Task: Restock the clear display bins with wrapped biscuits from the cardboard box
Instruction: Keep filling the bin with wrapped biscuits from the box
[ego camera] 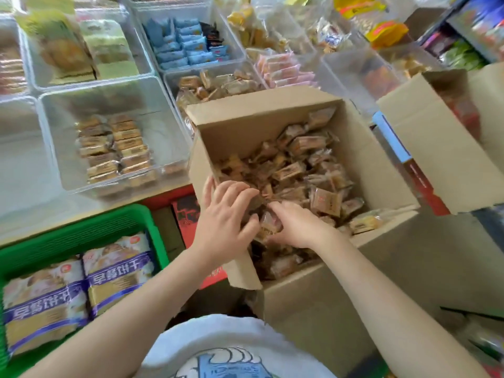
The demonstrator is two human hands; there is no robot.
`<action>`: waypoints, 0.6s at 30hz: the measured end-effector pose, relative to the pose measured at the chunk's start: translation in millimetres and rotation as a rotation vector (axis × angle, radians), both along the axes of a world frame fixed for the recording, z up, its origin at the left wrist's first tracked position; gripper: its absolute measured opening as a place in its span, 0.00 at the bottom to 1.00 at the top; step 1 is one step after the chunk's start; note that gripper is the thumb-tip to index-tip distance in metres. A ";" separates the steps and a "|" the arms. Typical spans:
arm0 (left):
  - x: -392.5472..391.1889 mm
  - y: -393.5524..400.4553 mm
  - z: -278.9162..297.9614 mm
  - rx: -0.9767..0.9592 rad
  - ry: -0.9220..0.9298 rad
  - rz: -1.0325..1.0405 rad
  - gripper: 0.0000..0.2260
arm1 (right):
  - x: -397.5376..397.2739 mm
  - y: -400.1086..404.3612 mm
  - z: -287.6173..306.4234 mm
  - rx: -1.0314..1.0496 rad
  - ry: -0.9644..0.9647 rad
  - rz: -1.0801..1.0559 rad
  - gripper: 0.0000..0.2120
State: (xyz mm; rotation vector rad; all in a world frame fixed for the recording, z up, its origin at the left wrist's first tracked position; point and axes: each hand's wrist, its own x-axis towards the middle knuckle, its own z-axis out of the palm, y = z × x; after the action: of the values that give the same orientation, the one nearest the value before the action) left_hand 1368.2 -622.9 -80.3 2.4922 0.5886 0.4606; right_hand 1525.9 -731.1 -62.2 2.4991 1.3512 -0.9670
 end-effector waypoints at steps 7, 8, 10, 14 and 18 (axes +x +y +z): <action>-3.4 -1.4 4.3 -0.034 0.057 0.008 0.21 | 1.4 3.9 14.5 0.077 0.129 -0.058 0.19; -3.6 -1.5 4.7 -0.051 0.051 0.013 0.23 | 4.5 3.4 20.2 0.135 0.187 -0.103 0.17; -6.4 -1.3 9.1 -0.148 0.001 0.031 0.29 | 10.6 3.8 34.6 0.290 0.279 -0.222 0.15; -15.4 17.8 38.6 -0.596 -0.192 0.179 0.32 | 15.0 20.3 63.8 0.639 0.541 -0.473 0.13; -25.7 61.1 71.7 -0.958 -0.191 0.163 0.26 | -6.7 59.8 86.4 0.729 0.773 -0.482 0.14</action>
State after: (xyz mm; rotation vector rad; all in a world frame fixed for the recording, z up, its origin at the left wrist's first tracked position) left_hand 1342.6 -561.8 -8.6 1.4838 0.7181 0.3505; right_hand 1519.2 -671.2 24.2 3.2572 1.4947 -2.0072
